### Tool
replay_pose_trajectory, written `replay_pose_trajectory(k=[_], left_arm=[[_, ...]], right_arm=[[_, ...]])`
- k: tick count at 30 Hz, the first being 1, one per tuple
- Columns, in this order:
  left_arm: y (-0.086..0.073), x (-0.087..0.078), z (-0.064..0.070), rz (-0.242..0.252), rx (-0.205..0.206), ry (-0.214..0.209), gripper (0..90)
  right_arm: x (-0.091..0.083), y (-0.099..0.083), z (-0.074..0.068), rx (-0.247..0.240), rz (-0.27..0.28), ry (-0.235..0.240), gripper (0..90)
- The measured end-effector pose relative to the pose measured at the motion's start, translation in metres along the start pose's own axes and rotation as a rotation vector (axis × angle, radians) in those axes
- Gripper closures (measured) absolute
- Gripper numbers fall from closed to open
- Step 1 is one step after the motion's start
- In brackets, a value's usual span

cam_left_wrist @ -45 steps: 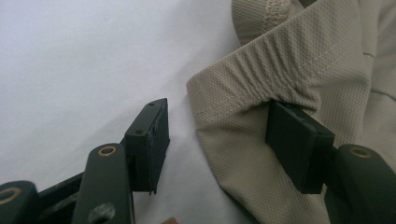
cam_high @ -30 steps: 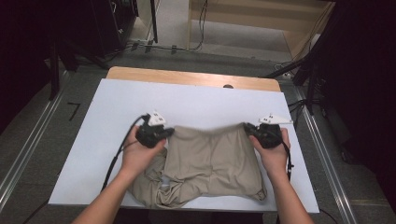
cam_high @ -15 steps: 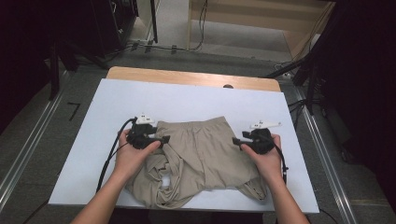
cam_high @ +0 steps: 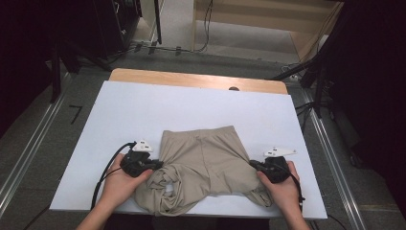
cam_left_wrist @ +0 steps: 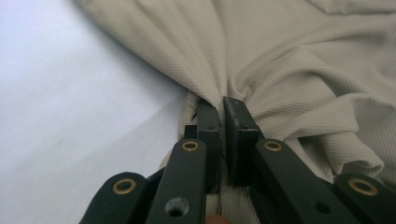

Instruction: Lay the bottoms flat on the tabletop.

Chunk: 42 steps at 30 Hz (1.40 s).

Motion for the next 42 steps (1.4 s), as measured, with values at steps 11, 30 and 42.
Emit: replay_pose_trajectory(k=[11,30,42], left_arm=[[0.05,0.013,-0.042,0.142,-0.176,0.031,45.4],[0.074,0.044,-0.056,0.077,-0.085,0.219,88.4],[0.176,0.043,-0.126,0.302,-0.1,0.242,88.7]], right_arm=[[0.009,0.063,0.026,0.015,0.167,0.046,54.5],[0.08,0.108,0.038,-0.032,0.049,-0.002,85.2],[0.084,0.197,0.084,0.038,0.208,-0.066,85.7]])
Point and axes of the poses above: each handheld gripper's, and its own axes: x roughly forward along the jaws, y roughly out of its top, z roughly to its right, the point moved 6 cm from there along x, roughly forward along the jaws, and after that the axes turned 1 degree about -x, right-handed, at the moved point
